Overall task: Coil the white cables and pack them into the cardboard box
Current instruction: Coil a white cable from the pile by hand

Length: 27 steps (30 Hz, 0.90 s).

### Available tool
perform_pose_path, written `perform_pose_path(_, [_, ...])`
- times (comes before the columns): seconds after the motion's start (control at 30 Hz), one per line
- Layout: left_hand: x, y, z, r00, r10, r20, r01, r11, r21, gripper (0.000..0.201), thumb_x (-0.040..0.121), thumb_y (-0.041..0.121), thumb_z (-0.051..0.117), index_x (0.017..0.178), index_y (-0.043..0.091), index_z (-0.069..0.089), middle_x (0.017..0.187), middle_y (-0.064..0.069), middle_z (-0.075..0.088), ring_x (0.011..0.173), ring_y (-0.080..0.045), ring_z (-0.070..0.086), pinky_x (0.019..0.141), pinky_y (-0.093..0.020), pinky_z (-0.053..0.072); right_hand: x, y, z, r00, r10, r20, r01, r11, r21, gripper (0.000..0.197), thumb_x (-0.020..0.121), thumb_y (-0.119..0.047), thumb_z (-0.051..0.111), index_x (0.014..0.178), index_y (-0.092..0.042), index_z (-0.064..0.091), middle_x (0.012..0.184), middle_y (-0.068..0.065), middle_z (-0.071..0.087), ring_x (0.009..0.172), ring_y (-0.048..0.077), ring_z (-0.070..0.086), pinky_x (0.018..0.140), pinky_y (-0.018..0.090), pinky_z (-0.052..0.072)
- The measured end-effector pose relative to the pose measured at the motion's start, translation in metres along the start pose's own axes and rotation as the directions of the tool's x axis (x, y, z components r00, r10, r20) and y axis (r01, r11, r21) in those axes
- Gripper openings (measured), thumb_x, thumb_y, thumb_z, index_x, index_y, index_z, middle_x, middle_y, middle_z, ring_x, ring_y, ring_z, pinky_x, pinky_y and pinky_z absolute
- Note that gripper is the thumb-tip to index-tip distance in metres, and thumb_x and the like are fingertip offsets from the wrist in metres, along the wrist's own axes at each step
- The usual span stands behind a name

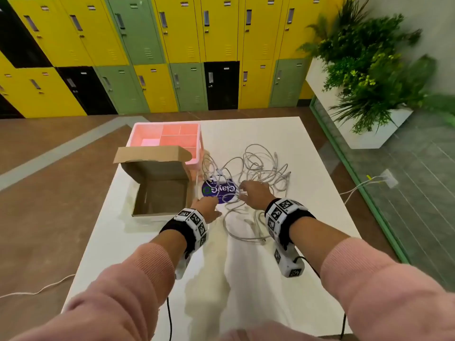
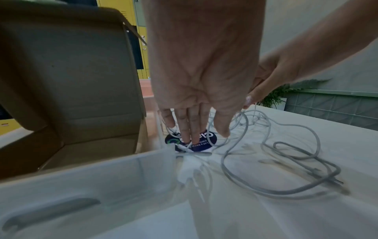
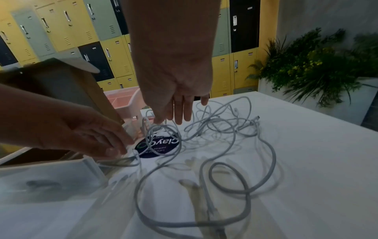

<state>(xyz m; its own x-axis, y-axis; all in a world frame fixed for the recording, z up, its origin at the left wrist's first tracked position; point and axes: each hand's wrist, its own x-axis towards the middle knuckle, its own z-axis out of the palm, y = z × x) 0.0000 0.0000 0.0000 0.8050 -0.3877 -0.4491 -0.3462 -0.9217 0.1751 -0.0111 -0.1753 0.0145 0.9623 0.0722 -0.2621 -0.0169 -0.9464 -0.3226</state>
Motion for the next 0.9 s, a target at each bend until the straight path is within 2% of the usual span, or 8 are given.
perform_pose_path(0.2, [0.01, 0.006, -0.003, 0.998, -0.002, -0.06, -0.003, 0.997, -0.081, 0.046, 0.097, 0.029, 0.051, 0.135, 0.006, 0.038, 0.14, -0.013, 0.046, 0.128, -0.03, 0.043, 0.104, -0.043, 0.034, 0.006, 0.0, 0.012, 1.0, 0.024, 0.012, -0.025, 0.999, 0.039, 0.02, 0.094, -0.021, 0.053, 0.112, -0.015, 0.059, 0.118, 0.002, 0.062, 0.118, 0.023, 0.051, 0.099, 0.04, 0.029])
perform_pose_path(0.4, [0.019, 0.01, -0.009, 0.998, 0.021, -0.063, -0.027, 0.994, -0.107, 0.041, 0.095, 0.028, 0.053, 0.13, 0.008, 0.045, 0.136, -0.012, 0.05, 0.125, -0.03, 0.046, 0.103, -0.044, 0.037, 0.01, 0.0, 0.006, 0.999, 0.042, 0.025, -0.044, 0.996, 0.074, 0.015, 0.091, -0.019, 0.055, 0.1, -0.012, 0.064, 0.106, 0.004, 0.067, 0.11, 0.024, 0.055, 0.1, 0.042, 0.026])
perform_pose_path(0.47, [0.019, 0.011, -0.01, 0.998, 0.027, -0.063, -0.034, 0.992, -0.121, 0.038, 0.095, 0.028, 0.054, 0.126, 0.007, 0.048, 0.131, -0.012, 0.053, 0.123, -0.031, 0.048, 0.101, -0.043, 0.038, 0.011, 0.0, 0.001, 0.999, 0.031, 0.041, -0.037, 0.988, 0.147, 0.011, 0.09, -0.016, 0.055, 0.095, -0.011, 0.063, 0.103, 0.006, 0.068, 0.106, 0.025, 0.057, 0.102, 0.044, 0.032])
perform_pose_path(0.53, [0.021, 0.014, -0.015, 0.996, 0.024, -0.084, -0.037, 0.987, -0.159, 0.036, 0.096, 0.028, 0.053, 0.121, 0.003, 0.049, 0.124, -0.014, 0.057, 0.117, -0.032, 0.052, 0.096, -0.041, 0.04, 0.013, 0.0, -0.01, 0.998, -0.015, 0.066, -0.001, 0.971, 0.24, 0.005, 0.089, -0.013, 0.056, 0.087, -0.013, 0.061, 0.099, 0.01, 0.071, 0.093, 0.023, 0.061, 0.088, 0.036, 0.044])
perform_pose_path(0.6, [0.023, 0.017, -0.023, 0.993, -0.023, -0.119, -0.007, 0.97, -0.241, 0.041, 0.095, 0.032, 0.055, 0.119, 0.0, 0.046, 0.119, -0.016, 0.059, 0.11, -0.033, 0.055, 0.092, -0.041, 0.041, 0.015, -0.002, -0.025, 0.995, -0.065, 0.08, 0.036, 0.949, 0.314, 0.014, 0.09, -0.008, 0.057, 0.077, -0.013, 0.057, 0.095, 0.016, 0.072, 0.078, 0.018, 0.059, 0.07, 0.026, 0.045])
perform_pose_path(0.67, [0.025, 0.02, -0.03, 0.985, -0.089, -0.145, 0.036, 0.943, -0.332, 0.048, 0.093, 0.034, 0.057, 0.121, -0.002, 0.041, 0.116, -0.018, 0.059, 0.107, -0.034, 0.056, 0.089, -0.039, 0.042, 0.017, -0.004, -0.042, 0.993, -0.095, 0.063, 0.064, 0.92, 0.388, 0.025, 0.09, -0.004, 0.057, 0.069, -0.017, 0.054, 0.09, 0.019, 0.072, 0.066, 0.016, 0.058, 0.069, 0.026, 0.047])
perform_pose_path(0.8, [0.025, 0.023, -0.042, 0.972, -0.087, -0.219, -0.012, 0.908, -0.418, 0.042, 0.096, 0.034, 0.052, 0.122, 0.002, 0.045, 0.114, -0.02, 0.061, 0.108, -0.034, 0.057, 0.093, -0.039, 0.042, 0.02, -0.007, -0.074, 0.992, -0.125, 0.033, 0.092, 0.865, 0.494, 0.024, 0.092, -0.007, 0.057, 0.07, -0.016, 0.056, 0.071, 0.005, 0.067, 0.061, 0.012, 0.058, 0.069, 0.025, 0.048])
perform_pose_path(0.9, [0.025, 0.022, -0.054, 0.948, -0.018, -0.319, -0.122, 0.902, -0.413, 0.031, 0.101, 0.023, 0.043, 0.115, -0.002, 0.054, 0.111, -0.022, 0.061, 0.105, -0.036, 0.057, 0.084, -0.036, 0.041, 0.018, -0.008, -0.1, 0.991, -0.137, -0.005, 0.12, 0.851, 0.512, 0.014, 0.094, -0.011, 0.055, 0.081, -0.01, 0.059, 0.069, -0.002, 0.062, 0.064, 0.009, 0.056, 0.067, 0.022, 0.045])
